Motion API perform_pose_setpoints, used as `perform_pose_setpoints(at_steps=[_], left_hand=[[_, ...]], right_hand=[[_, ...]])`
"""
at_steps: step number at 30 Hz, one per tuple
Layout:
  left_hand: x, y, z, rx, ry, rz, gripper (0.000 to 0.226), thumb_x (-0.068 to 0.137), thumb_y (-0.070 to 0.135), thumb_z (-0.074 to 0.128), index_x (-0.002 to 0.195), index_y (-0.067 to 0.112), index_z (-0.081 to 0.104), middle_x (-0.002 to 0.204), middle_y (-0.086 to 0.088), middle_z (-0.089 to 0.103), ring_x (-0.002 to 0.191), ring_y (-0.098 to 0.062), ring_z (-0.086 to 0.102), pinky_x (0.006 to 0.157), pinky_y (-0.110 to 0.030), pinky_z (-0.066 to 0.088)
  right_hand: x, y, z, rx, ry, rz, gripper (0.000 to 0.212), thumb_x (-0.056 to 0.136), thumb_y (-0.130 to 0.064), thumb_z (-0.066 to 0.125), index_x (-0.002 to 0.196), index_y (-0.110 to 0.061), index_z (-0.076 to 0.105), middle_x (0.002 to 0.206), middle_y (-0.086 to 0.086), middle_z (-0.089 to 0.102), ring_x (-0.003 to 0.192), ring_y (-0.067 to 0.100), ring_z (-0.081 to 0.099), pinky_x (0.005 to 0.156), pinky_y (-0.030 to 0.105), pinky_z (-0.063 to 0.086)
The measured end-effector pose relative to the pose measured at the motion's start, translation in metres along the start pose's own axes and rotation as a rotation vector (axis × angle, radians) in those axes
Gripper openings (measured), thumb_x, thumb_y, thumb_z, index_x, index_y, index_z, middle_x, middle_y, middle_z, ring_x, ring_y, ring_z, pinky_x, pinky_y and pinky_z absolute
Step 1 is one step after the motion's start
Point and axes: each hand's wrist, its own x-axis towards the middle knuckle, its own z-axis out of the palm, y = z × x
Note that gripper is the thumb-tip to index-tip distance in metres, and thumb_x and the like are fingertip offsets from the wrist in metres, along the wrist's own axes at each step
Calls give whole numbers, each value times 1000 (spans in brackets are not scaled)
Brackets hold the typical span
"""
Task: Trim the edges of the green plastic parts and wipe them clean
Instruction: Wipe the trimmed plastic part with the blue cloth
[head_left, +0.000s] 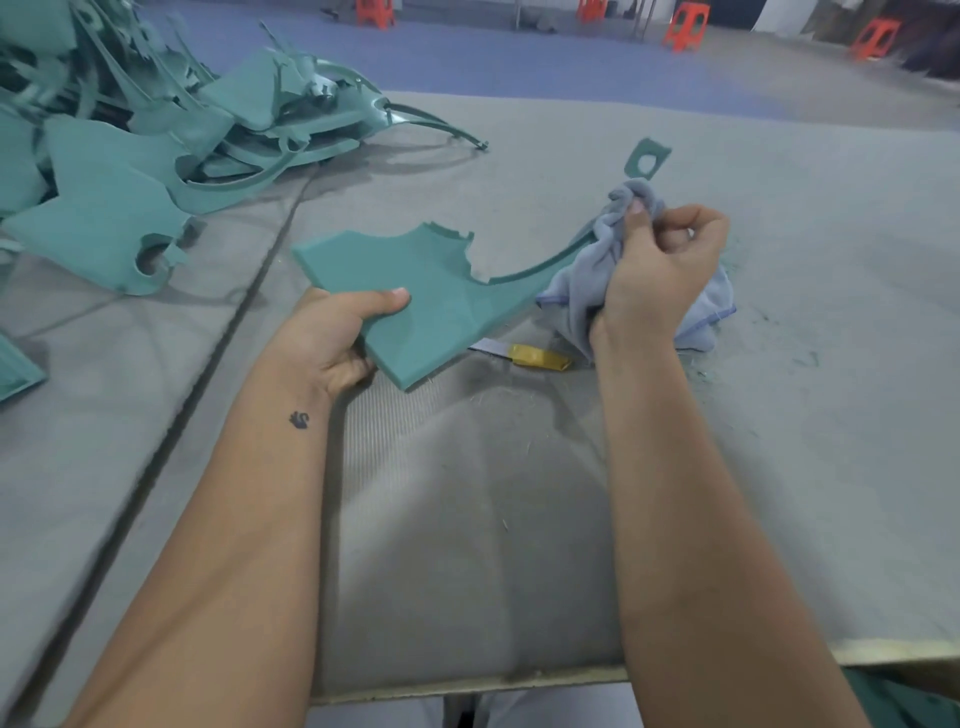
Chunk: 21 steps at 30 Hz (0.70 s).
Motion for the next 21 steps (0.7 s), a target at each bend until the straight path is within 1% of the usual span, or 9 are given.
perform_pose_setpoints(at_steps=[3, 6, 7, 11, 13, 14, 15, 18, 21], left_hand=[[0, 0, -2, 38, -19, -1, 25, 87, -13, 55, 93, 9, 65, 78, -2, 75, 70, -17, 73, 55, -30, 58], [2, 1, -3, 52, -27, 2, 26, 86, -13, 56, 94, 10, 66, 80, -2, 76, 73, -17, 73, 56, -31, 59], [2, 1, -3, 52, -27, 3, 26, 86, -13, 56, 94, 10, 66, 80, -2, 76, 73, -17, 73, 56, -31, 58], [4, 0, -4, 51, -13, 16, 27, 86, -14, 56, 93, 10, 66, 79, -2, 76, 73, -17, 74, 56, -31, 58], [5, 0, -4, 52, -8, 27, 27, 85, -14, 56, 93, 10, 66, 80, -2, 76, 74, -18, 74, 57, -31, 59], [5, 0, -4, 55, -2, 35, 27, 85, -14, 57, 92, 10, 66, 80, -2, 76, 74, -18, 74, 57, -32, 59], [5, 0, -5, 62, 3, 44, 28, 85, -15, 57, 92, 11, 66, 79, -1, 76, 73, -17, 73, 57, -31, 59], [5, -1, -5, 95, 1, 62, 29, 84, -15, 56, 93, 11, 66, 78, 1, 75, 72, -15, 73, 57, -29, 58], [5, -1, -5, 103, -2, 64, 29, 84, -14, 57, 94, 11, 66, 80, 1, 76, 73, -15, 73, 57, -29, 58]], right_hand=[[8, -6, -6, 34, 49, -27, 29, 88, 7, 58, 80, -12, 38, 64, 0, 49, 57, 6, 54, 65, 19, 49], [12, -10, -8, 123, 46, -7, 27, 89, 7, 56, 83, -11, 37, 74, 8, 55, 71, 20, 57, 79, 34, 51], [12, -9, -8, 139, 38, -3, 25, 89, 6, 56, 85, -11, 38, 76, 9, 57, 74, 21, 58, 82, 36, 51], [10, -5, -8, 55, -80, 23, 18, 91, 0, 56, 103, -10, 47, 87, 2, 66, 85, 12, 63, 86, 27, 51], [9, -5, -8, -21, -151, 35, 26, 89, 1, 58, 114, -5, 51, 101, 7, 67, 97, 14, 64, 92, 28, 51], [9, -5, -8, -64, -170, 34, 28, 88, 1, 60, 115, -4, 53, 105, 11, 66, 99, 16, 63, 93, 29, 51], [9, -4, -8, -110, -174, 22, 26, 87, 1, 61, 112, -3, 55, 103, 12, 65, 97, 17, 63, 92, 29, 52], [8, -2, -8, -211, -134, -15, 13, 86, 0, 62, 89, -12, 57, 80, 3, 58, 77, 15, 56, 76, 26, 50], [8, -2, -7, -234, -79, -39, 22, 92, -4, 57, 77, -20, 53, 68, -1, 49, 67, 10, 46, 66, 19, 42]])
